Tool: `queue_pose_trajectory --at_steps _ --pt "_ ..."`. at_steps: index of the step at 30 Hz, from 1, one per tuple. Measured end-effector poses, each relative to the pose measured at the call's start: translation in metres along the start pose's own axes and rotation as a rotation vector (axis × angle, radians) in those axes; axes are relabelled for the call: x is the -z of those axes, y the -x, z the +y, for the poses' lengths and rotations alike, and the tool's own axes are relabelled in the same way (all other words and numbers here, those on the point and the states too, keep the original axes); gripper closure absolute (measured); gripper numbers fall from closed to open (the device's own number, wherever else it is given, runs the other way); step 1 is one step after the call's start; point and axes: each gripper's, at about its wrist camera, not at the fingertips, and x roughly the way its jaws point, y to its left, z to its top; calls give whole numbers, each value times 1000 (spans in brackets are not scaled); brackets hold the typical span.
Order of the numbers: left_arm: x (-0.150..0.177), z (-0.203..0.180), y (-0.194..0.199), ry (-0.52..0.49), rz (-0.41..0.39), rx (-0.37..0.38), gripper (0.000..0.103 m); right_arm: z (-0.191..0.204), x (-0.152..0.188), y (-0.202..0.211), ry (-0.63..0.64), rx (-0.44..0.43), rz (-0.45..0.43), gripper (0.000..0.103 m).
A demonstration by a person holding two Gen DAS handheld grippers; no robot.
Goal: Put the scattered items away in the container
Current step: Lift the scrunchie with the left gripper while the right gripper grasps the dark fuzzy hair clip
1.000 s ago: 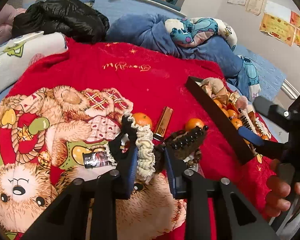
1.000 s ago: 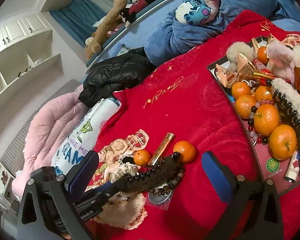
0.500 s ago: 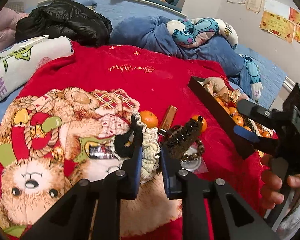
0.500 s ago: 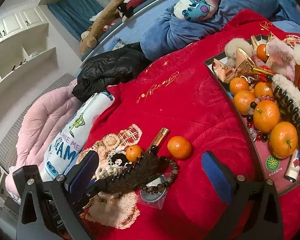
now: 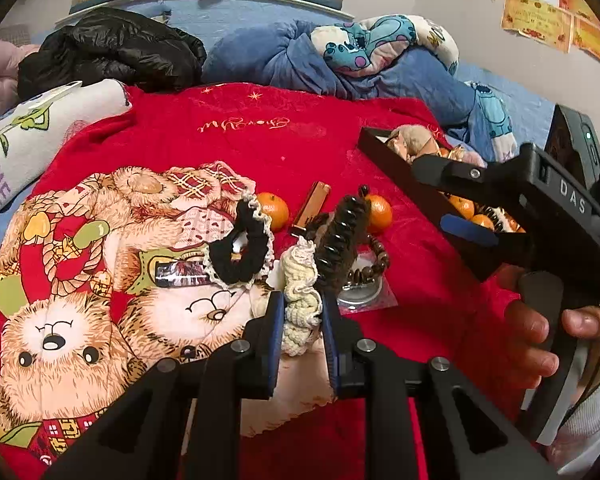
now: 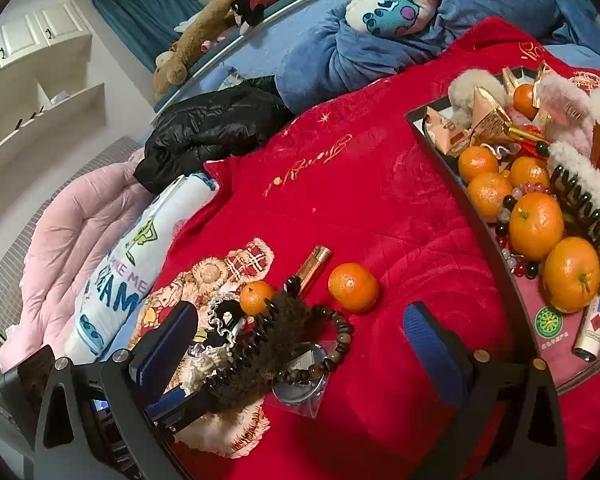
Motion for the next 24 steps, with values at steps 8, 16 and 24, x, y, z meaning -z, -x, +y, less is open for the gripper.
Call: queue_pose_trajectory --at_steps 8,16,24 --pt "10 -6 -6 -41 34 -6 84 5 1 -5 22 18 9 0" --pt "15 -4 -6 -40 33 -36 83 16 8 -15 78 32 30 0" --pt "16 -7 -7 -51 20 -48 83 10 8 -22 58 27 42 0"
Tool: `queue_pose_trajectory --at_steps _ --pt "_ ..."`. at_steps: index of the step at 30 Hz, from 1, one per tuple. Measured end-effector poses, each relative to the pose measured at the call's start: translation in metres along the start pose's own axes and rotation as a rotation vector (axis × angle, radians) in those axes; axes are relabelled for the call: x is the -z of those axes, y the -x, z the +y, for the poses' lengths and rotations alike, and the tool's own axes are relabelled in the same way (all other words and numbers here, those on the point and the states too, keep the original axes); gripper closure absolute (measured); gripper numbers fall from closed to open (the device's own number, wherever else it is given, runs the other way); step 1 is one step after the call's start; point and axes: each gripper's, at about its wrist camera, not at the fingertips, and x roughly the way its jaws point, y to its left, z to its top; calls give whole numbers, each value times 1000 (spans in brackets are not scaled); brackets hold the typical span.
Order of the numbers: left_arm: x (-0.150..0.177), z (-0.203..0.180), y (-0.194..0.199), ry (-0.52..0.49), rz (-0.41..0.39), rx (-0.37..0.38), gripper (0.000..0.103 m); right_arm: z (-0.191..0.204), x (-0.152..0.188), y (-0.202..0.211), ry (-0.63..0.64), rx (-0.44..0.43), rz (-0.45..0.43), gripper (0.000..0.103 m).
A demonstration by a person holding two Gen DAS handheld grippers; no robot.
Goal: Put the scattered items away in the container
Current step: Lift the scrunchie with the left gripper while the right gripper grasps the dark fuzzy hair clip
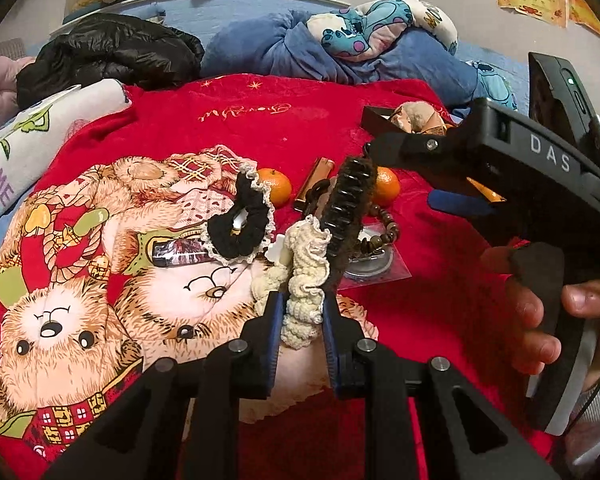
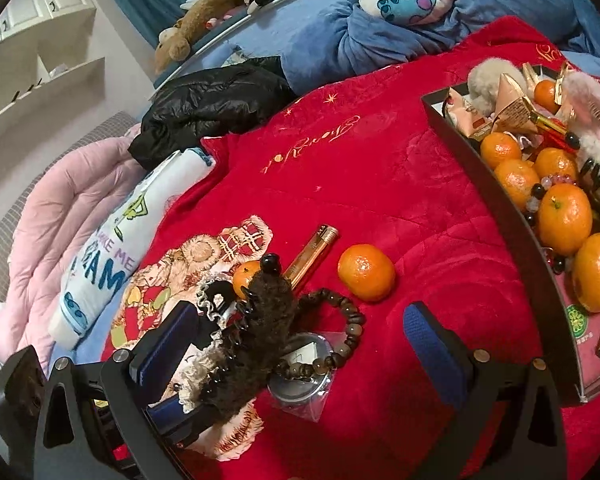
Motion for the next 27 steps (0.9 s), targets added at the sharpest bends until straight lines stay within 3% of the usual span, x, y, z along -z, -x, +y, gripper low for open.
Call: queue_pose_trajectory --at_steps 7,11,22,25,27 --pt "5 -3 3 -20 -36 -16 83 -5 1 -1 -40 -72 13 10" --pt "5 -3 3 -21 -31 -15 83 -4 -1 1 -14 -30 -1 18" --pt "4 -2 -1 -13 -21 -7 83 15 4 -19 53 -48 46 33" --pt "5 -3 0 -16 -23 -12 83 20 5 -27 72 -44 60 40" --pt "4 -2 0 -14 -25 -10 83 20 6 -33 67 -47 75 50"
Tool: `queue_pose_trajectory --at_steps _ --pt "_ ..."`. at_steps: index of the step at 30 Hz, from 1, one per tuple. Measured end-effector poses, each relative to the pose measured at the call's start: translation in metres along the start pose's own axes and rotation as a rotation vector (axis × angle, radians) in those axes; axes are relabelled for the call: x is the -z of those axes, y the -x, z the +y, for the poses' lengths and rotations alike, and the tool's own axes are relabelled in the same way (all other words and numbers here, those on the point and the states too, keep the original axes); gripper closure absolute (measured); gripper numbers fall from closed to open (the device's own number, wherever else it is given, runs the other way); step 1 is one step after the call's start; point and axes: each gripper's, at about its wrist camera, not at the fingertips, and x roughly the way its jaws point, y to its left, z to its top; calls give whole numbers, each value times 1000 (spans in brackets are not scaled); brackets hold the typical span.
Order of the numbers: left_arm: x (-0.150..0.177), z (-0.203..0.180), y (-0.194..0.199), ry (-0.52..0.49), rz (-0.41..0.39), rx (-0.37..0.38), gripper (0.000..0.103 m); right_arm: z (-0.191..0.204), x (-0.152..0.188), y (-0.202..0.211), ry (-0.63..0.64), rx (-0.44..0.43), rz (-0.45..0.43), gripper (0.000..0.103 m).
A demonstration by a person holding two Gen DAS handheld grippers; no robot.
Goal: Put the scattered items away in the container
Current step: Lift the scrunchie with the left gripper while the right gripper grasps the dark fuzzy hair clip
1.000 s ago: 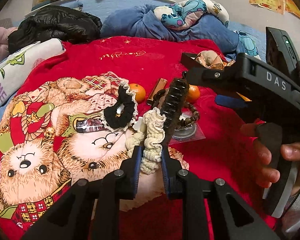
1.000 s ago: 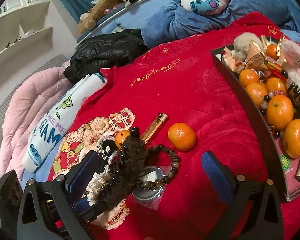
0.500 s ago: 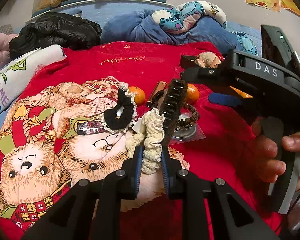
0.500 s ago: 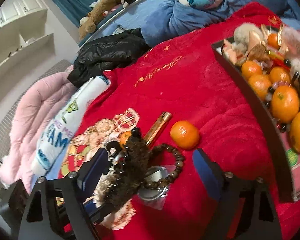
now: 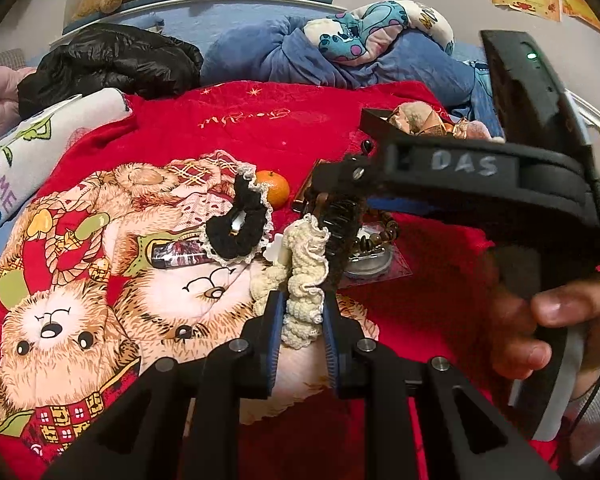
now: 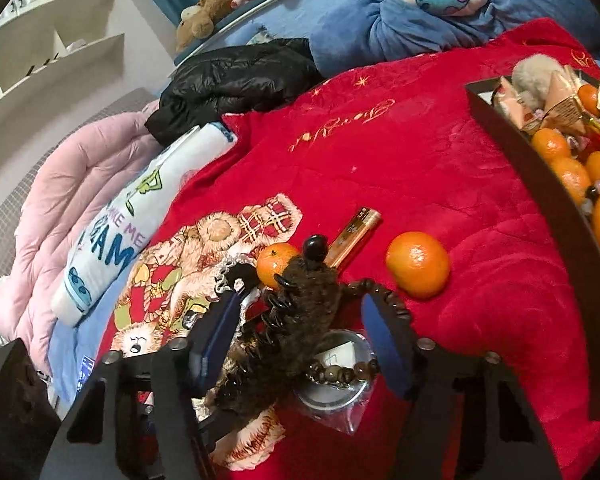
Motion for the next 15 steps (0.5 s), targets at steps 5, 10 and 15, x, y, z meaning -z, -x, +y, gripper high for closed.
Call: queue_pose_trajectory --at_steps 5,10,15 --pt "-1 2 1 6 -1 5 84 -6 1 -10 -54 -29 18 63" --pt "0 1 3 9 -6 11 86 -4 1 -6 -48 -17 2 71" --pt "-1 0 8 15 -17 11 87 -2 -2 3 -49 -32 -26 72"
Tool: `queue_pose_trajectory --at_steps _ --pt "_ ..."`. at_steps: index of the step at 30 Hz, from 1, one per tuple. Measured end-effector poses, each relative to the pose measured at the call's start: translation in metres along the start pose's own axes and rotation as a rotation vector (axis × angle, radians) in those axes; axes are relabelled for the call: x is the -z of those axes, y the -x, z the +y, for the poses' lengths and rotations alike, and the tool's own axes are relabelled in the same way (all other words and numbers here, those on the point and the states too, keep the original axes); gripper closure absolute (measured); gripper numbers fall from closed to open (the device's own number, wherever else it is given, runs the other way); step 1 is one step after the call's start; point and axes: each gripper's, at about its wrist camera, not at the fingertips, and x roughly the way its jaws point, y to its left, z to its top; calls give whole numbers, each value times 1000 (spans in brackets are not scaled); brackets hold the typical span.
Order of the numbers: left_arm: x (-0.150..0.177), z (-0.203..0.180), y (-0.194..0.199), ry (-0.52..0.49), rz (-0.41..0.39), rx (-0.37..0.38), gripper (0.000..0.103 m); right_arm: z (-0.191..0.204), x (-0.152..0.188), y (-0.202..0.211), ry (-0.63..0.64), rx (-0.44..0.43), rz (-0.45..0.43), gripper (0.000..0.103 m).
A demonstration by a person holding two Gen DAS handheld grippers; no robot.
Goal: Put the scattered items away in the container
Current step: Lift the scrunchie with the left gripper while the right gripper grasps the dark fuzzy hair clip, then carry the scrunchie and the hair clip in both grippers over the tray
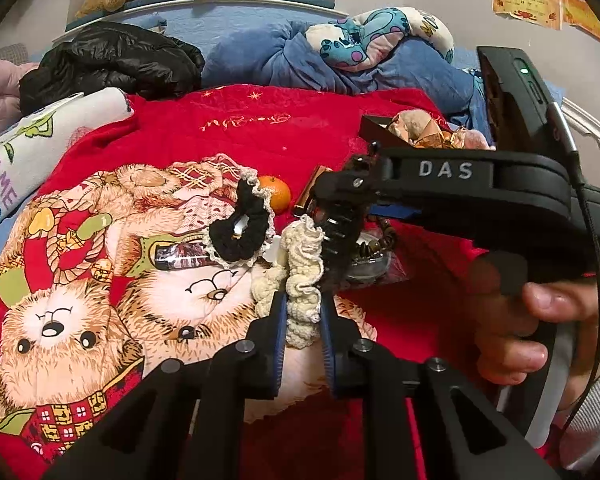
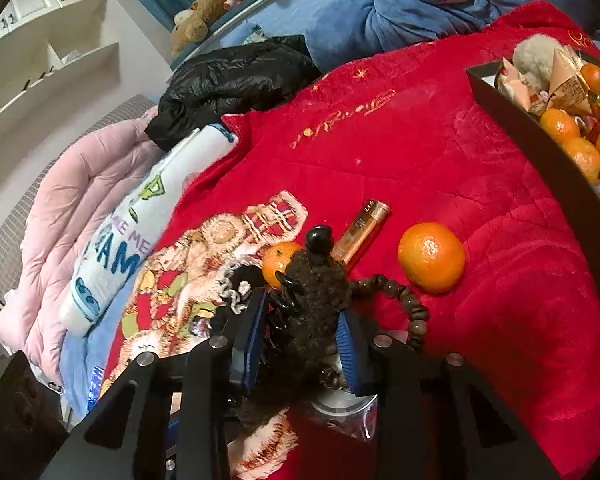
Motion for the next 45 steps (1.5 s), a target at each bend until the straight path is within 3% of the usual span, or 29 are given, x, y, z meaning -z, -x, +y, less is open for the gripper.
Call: queue_pose_trajectory --at_steps 11,20,38,45 --pt "-6 10 12 29 -39 -14 88 -10 -13 42 -25 2 -107 72" --pt "-13 7 26 24 -85 -5 90 -13 -12 50 -38 17 -117 72" --pt "-17 -1 30 40 -95 -10 91 -13 -11 62 -17 26 -135 72" --pt "-28 -24 31 33 -126 38 91 -12 -12 76 22 44 -165 72"
